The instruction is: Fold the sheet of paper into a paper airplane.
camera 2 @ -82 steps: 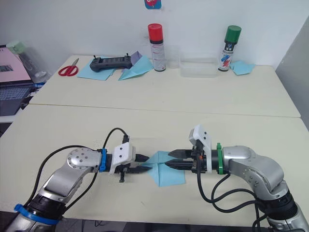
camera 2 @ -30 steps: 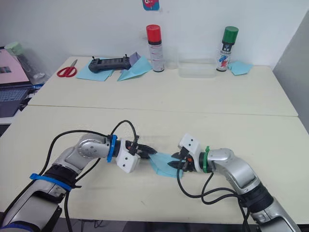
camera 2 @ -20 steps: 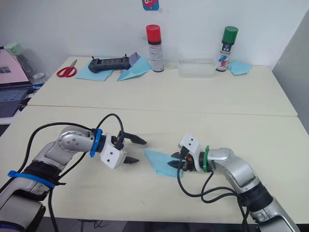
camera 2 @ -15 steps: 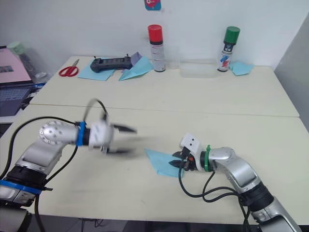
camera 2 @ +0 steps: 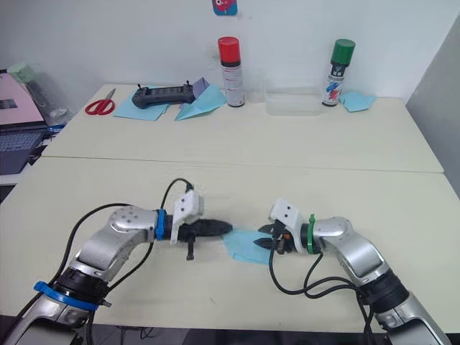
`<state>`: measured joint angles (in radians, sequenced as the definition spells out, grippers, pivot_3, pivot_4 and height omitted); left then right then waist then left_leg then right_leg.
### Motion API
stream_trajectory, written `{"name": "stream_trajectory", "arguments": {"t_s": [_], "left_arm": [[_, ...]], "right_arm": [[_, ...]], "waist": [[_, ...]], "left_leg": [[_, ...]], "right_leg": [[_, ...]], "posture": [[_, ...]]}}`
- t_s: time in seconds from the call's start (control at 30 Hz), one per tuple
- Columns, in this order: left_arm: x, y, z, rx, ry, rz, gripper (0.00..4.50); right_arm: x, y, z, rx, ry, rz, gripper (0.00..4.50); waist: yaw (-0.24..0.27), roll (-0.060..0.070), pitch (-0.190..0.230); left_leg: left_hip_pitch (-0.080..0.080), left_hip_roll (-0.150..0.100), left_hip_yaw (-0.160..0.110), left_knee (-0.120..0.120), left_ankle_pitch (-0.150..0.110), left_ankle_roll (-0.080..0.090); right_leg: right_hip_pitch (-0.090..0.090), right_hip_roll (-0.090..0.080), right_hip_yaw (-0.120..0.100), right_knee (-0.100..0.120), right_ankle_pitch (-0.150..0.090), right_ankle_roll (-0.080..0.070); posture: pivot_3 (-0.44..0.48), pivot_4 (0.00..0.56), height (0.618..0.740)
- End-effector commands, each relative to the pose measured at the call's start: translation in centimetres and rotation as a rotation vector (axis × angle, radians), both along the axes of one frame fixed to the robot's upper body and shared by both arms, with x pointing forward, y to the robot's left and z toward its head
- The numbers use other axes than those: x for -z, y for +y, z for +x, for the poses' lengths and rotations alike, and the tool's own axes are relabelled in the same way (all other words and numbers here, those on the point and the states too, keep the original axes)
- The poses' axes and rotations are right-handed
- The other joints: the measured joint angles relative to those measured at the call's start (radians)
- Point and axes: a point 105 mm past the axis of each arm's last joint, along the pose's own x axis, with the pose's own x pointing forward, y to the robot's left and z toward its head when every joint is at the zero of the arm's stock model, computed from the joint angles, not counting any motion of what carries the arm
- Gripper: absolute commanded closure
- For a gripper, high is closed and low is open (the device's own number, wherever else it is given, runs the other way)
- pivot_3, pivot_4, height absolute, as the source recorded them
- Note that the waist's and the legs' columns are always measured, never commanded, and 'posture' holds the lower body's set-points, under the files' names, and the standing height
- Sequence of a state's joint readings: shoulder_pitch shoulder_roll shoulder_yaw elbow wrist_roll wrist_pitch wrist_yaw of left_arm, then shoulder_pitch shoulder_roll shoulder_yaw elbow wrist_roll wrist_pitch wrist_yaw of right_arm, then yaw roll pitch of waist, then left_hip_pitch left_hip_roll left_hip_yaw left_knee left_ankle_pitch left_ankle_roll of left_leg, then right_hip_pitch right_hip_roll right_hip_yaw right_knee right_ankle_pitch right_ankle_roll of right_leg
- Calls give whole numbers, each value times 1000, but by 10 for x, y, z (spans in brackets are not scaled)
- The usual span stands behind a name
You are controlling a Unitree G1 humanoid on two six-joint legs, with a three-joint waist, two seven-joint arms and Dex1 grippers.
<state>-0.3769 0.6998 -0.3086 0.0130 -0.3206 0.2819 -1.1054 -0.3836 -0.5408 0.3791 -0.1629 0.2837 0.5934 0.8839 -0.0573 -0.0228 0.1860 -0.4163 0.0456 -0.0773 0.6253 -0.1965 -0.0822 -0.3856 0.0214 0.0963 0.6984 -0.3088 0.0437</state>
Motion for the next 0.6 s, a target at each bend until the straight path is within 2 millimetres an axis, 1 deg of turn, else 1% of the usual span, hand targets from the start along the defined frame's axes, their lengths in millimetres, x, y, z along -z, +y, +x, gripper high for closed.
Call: {"name": "stream_trajectory", "arguments": {"t_s": [0.03,0.13,0.23,0.33,0.4,0.47,0.53,0.6], "left_arm": [[3,4,8,-21,-34,53,4476],[9,6,17,-62,-38,73,4476],[19,4,15,-32,13,86,4476],[12,-2,18,-33,23,39,4476],[8,-2,23,-43,22,27,4476],[8,0,27,-49,18,42,4476],[11,0,28,-44,18,51,4476],[13,-4,29,-43,35,35,4476]], "right_arm": [[-13,-2,2,-16,-61,11,2839],[-19,0,-1,-41,-77,43,2839],[-38,3,-11,-112,-166,104,2839],[-48,-4,-20,-141,-207,125,2839],[-47,-9,-29,-165,-216,116,2839],[-44,-13,-38,-193,-229,99,2839],[-38,-16,-46,-222,-237,69,2839],[-32,-17,-49,-246,-271,34,2839]], "waist": [[0,0,0],[1,0,0],[3,0,0],[7,0,0],[13,0,0],[16,0,0],[15,0,0],[15,0,0]], "left_leg": [[0,0,0,0,0,0],[0,0,0,1,0,0],[0,-1,0,1,0,0],[0,-1,0,1,0,0],[0,-1,0,1,0,0],[0,-1,0,1,0,0],[0,-1,0,1,0,0],[0,-1,0,1,0,0]], "right_leg": [[0,0,0,0,0,0],[0,0,0,0,0,0],[1,0,0,0,0,0],[1,-1,0,0,0,0],[1,-1,0,-1,0,0],[2,-1,0,-1,0,1],[2,-1,0,-1,0,1],[2,-1,0,-1,0,1]], "posture": [[0,150,740],[0,150,740],[0,150,740],[0,150,740],[0,150,740],[0,150,740],[0,150,740],[0,150,740]]}}
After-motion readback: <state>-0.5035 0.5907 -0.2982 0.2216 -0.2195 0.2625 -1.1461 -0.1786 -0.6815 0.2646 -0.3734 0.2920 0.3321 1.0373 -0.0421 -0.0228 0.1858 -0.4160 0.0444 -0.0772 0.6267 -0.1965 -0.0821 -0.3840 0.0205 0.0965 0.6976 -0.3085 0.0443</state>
